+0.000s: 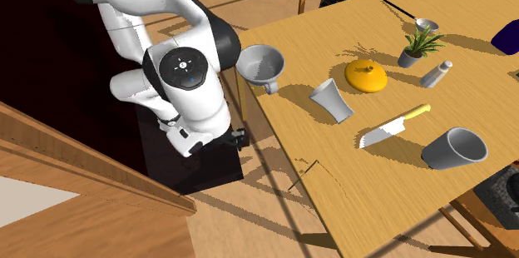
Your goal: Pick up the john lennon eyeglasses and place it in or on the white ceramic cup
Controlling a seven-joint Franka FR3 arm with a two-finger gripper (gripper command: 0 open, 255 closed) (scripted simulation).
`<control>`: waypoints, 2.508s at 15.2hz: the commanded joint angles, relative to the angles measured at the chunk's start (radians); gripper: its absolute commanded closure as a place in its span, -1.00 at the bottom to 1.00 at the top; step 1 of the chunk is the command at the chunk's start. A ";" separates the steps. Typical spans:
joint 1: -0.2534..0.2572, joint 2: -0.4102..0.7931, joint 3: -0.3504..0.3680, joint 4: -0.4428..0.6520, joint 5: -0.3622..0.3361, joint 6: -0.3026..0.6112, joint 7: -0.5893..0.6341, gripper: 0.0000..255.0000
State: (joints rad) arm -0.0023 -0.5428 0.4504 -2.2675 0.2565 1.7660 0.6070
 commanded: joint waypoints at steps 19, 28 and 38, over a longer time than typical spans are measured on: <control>0.060 0.847 0.331 0.703 -0.399 0.051 0.972 -1.00; 0.063 0.862 0.323 0.618 -0.412 0.147 0.981 -1.00; 0.064 0.863 0.323 0.619 -0.412 0.146 0.981 1.00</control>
State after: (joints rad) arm 0.0607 0.3114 0.7745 -1.6411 -0.1551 1.8654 1.5888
